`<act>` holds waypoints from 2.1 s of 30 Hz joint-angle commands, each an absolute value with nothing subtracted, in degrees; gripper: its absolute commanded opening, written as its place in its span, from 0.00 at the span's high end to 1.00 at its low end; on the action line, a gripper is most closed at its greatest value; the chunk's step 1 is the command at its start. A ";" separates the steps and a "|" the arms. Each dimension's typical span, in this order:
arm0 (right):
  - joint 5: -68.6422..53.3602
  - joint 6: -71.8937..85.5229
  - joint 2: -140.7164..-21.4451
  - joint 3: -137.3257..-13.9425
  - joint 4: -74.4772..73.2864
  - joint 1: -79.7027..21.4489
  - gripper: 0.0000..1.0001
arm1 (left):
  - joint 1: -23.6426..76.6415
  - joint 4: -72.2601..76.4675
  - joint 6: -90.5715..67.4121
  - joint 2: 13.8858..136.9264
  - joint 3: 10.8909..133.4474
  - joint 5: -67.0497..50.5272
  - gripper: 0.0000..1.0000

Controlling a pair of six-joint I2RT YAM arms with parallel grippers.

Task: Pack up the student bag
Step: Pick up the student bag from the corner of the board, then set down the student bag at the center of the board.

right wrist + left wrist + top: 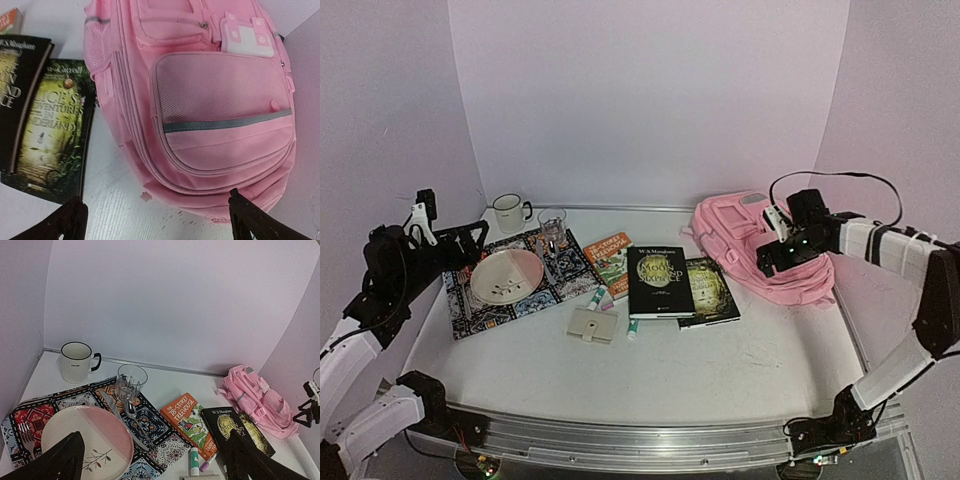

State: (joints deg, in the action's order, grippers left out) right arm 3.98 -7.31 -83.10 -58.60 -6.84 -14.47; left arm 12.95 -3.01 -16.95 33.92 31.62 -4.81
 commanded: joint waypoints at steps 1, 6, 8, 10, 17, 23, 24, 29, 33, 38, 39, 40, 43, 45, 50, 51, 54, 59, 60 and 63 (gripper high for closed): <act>17.46 -11.87 -90.05 -63.76 -9.17 -17.06 0.02 | 12.74 -0.79 -17.17 37.23 33.33 -7.55 0.01; 23.15 -13.13 -95.57 -64.47 -10.84 -20.36 0.04 | 12.74 -0.79 -17.15 40.01 33.87 -9.19 0.01; 26.04 -12.68 -97.80 -64.14 -12.70 -21.21 0.05 | 12.74 -0.75 -17.22 40.66 33.93 -9.98 0.01; 27.01 -12.39 -99.40 -63.48 -14.50 -21.74 0.06 | 12.74 -0.70 -17.31 41.52 34.01 -10.43 0.01; 33.29 -12.73 -103.36 -59.40 -15.95 -21.96 0.10 | 12.74 -0.73 -17.14 43.34 34.31 -12.31 0.01; 37.43 -12.88 -109.85 -61.01 -15.10 -21.97 0.38 | 12.83 -0.79 -17.17 43.86 34.04 -14.02 0.01; 37.57 -12.73 -110.11 -61.19 -15.12 -21.95 0.48 | 12.83 -0.79 -17.27 44.04 34.06 -14.24 0.01; 35.79 -10.37 -103.34 -63.31 -18.50 -21.93 0.99 | 12.97 -1.38 -19.47 45.64 35.38 -15.83 0.01; 32.61 -7.36 -97.84 -67.99 -24.67 -22.15 1.00 | 13.46 -2.27 -21.89 47.44 37.15 -17.43 0.01; 32.46 -0.98 -92.64 -75.56 -35.23 -23.68 1.00 | 14.67 -3.31 -26.65 49.99 39.04 -20.19 0.01; 32.21 0.94 -91.88 -76.98 -36.95 -24.07 1.00 | 15.06 -3.37 -27.46 50.35 39.30 -20.52 0.01; 31.76 3.15 -91.39 -78.58 -39.06 -24.65 1.00 | 15.48 -3.44 -28.37 50.69 39.53 -20.82 0.01; 32.43 9.26 -90.90 -82.49 -46.56 -27.48 1.00 | 16.80 -3.60 -31.36 51.72 39.89 -21.80 0.01; 33.67 12.93 -90.66 -83.68 -51.16 -29.44 1.00 | 17.96 -3.57 -33.06 52.37 40.06 -21.74 0.01; 32.26 20.99 -87.85 -83.63 -57.17 -33.88 1.00 | 21.38 -3.52 -35.42 53.98 40.75 -21.12 0.01; 31.41 22.18 -87.23 -83.26 -57.72 -34.86 1.00 | 22.07 -3.50 -35.74 54.23 40.78 -20.72 0.01; 26.49 24.45 -86.08 -81.17 -57.55 -38.37 1.00 | 24.58 -3.40 -36.22 55.54 40.70 -18.75 0.00; 16.31 23.73 -84.70 -73.23 -48.52 -42.01 1.00 | 29.49 -1.83 -35.96 60.46 41.06 -15.76 0.01; 14.99 23.72 -84.65 -71.37 -46.63 -42.32 0.99 | 30.57 -1.40 -35.66 61.74 41.34 -14.84 0.01; 11.08 23.06 -84.93 -67.03 -41.21 -42.46 0.96 | 33.29 -0.28 -35.07 65.09 42.49 -11.16 0.01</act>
